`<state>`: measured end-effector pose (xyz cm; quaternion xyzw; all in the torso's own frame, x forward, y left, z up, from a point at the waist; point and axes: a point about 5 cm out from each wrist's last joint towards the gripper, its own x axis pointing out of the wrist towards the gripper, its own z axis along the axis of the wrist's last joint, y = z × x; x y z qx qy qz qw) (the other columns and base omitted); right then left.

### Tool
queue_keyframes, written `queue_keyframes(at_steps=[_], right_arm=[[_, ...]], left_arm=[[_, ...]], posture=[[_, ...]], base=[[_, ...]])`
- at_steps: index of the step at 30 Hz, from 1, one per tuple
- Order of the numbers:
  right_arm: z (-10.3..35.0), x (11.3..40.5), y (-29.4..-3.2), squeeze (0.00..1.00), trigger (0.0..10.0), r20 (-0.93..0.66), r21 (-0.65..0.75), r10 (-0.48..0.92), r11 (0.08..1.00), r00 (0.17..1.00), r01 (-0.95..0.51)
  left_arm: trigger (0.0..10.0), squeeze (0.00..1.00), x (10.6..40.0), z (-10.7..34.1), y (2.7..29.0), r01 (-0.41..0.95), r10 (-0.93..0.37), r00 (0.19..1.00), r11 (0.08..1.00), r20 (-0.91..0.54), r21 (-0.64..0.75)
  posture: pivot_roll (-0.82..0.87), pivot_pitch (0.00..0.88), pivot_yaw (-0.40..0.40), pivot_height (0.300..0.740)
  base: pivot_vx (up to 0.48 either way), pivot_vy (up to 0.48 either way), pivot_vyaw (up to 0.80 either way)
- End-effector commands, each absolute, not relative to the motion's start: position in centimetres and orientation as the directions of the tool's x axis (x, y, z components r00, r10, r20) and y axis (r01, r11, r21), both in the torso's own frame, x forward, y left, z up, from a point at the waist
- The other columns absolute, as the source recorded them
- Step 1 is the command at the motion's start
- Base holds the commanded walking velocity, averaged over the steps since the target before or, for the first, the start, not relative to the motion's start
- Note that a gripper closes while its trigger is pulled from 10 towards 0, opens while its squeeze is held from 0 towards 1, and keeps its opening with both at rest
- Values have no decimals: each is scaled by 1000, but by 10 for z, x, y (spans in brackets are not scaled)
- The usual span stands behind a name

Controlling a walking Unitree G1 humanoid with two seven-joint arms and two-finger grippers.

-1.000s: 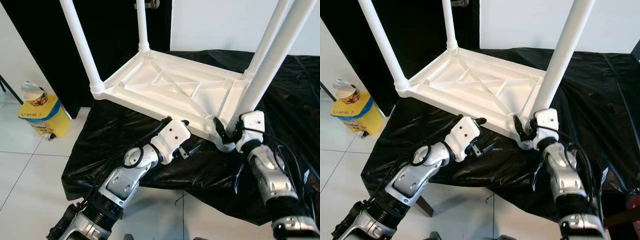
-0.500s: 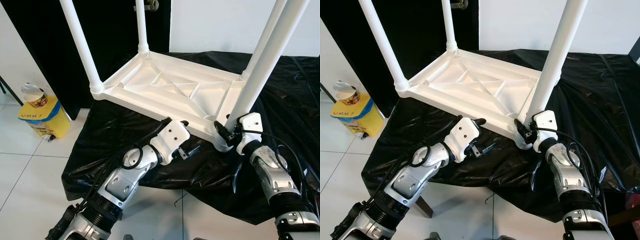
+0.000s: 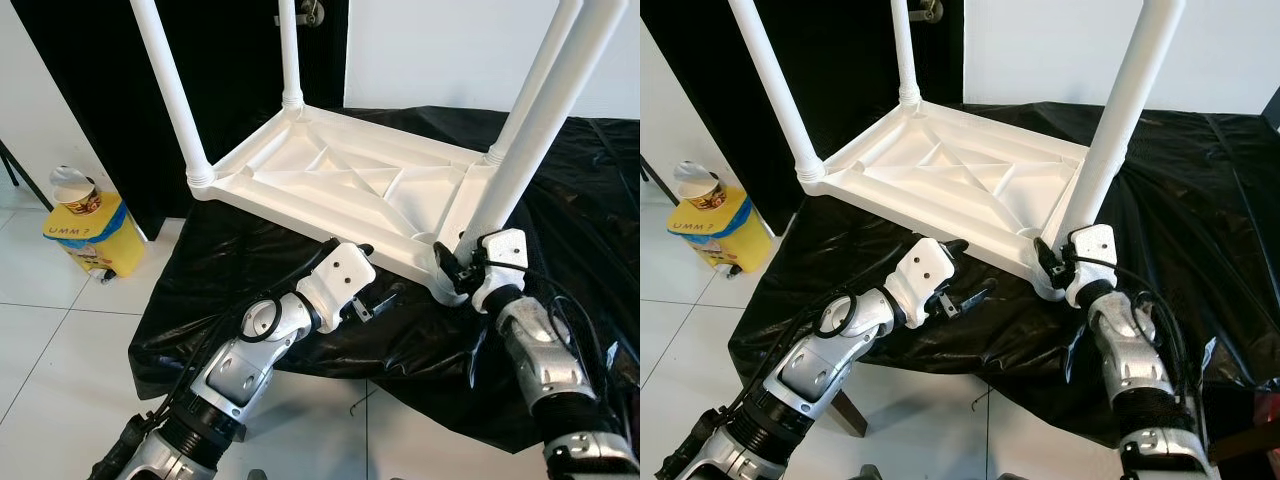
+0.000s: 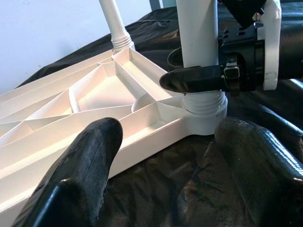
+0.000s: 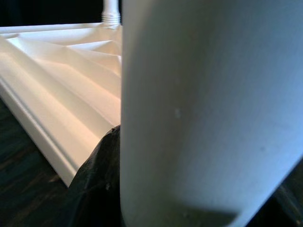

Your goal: Building children table

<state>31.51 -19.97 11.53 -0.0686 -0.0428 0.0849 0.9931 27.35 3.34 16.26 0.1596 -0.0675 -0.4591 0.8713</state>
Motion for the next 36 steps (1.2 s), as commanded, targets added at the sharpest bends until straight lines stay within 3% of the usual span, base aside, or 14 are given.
queue_keyframes(at_steps=[1,8,10,21,31,32,33,34,36], right_arm=[[94,308,-206,0,10000,-25,-141,134,981,991,-136],[93,303,-201,0,10000,-14,-116,30,993,999,-32],[93,299,-197,0,10000,-2,-96,-72,993,997,71],[93,292,-178,0,10000,-6,-37,-292,956,956,292],[96,292,-165,0,10000,3,-28,-277,960,961,277],[97,291,-166,361,10000,11,-29,-280,959,960,280],[97,291,-166,361,10000,11,-29,-280,959,960,280],[99,292,-166,1000,10000,23,-28,-273,961,962,274],[101,293,-165,1000,10000,36,-27,-252,967,967,253]], left_arm=[[10000,0,270,158,32,818,-852,519,472,-66,328],[10000,0,270,157,30,823,-857,511,464,-70,328],[10000,0,269,157,27,829,-862,503,458,-68,322],[10000,0,269,156,25,838,-869,490,446,-73,314],[10000,0,269,156,24,842,-873,482,438,-75,316],[10000,0,270,156,24,842,-873,481,437,-75,317],[10000,0,270,156,24,842,-873,481,437,-75,317],[10000,0,270,156,24,841,-873,482,437,-75,318],[10000,0,271,157,25,841,-873,482,437,-75,320]], posture=[[-2,15,-33,740],[-21,25,-28,740],[-36,36,-22,740],[-46,39,-9,740],[-52,34,-2,740],[-52,33,-1,740],[-52,33,-1,740],[-53,33,0,740],[-54,33,2,740]], base=[[0,0,0],[0,0,0],[0,0,0],[0,0,0],[0,0,0],[0,0,0],[0,0,0],[0,0,0],[0,0,0]])
